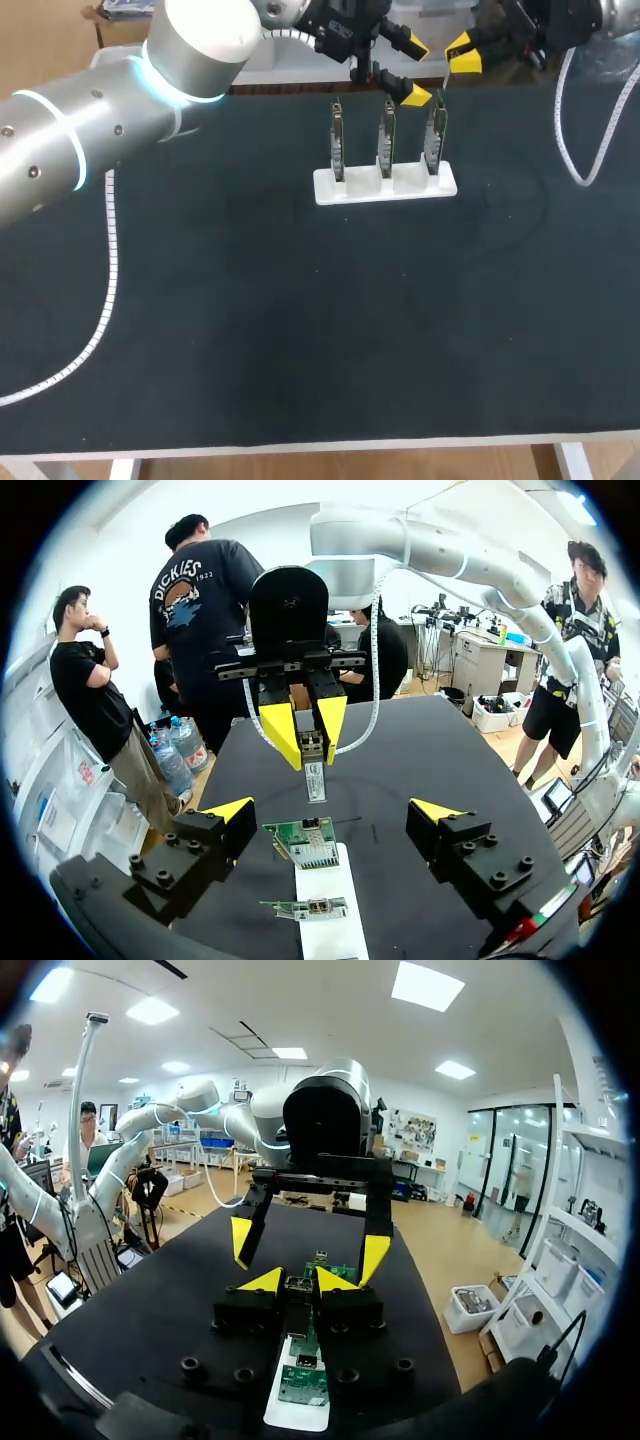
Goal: Pick up the optical module with the left hand, and insert it into the network port with the right hand.
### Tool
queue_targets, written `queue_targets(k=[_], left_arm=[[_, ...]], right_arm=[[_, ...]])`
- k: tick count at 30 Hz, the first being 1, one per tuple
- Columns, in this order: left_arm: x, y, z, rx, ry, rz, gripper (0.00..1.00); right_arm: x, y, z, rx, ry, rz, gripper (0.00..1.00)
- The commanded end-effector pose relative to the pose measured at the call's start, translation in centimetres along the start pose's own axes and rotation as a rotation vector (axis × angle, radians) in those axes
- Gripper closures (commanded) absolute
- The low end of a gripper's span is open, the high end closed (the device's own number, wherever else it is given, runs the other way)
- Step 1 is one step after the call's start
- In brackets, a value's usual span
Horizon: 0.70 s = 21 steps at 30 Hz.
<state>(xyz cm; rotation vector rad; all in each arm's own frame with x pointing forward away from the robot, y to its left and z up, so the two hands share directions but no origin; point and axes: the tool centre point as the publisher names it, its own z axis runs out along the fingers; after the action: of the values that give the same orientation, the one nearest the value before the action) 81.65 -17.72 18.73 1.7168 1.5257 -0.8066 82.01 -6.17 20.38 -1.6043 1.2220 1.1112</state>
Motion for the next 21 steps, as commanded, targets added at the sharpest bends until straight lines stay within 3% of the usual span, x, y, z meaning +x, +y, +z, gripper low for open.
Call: queue_targets(k=[1,21], left_arm=[[0.0,0.2,0.0,0.005,0.003,0.002,0.00],[0.0,0.2,0.0,0.005,0.003,0.002,0.00]], right_arm=[[0.4,-0.7,-0.3,-0.015,-0.001,0.013,1.00],[1.8,-1.9,0.4,-0.068,0.013,0.046,1.00]])
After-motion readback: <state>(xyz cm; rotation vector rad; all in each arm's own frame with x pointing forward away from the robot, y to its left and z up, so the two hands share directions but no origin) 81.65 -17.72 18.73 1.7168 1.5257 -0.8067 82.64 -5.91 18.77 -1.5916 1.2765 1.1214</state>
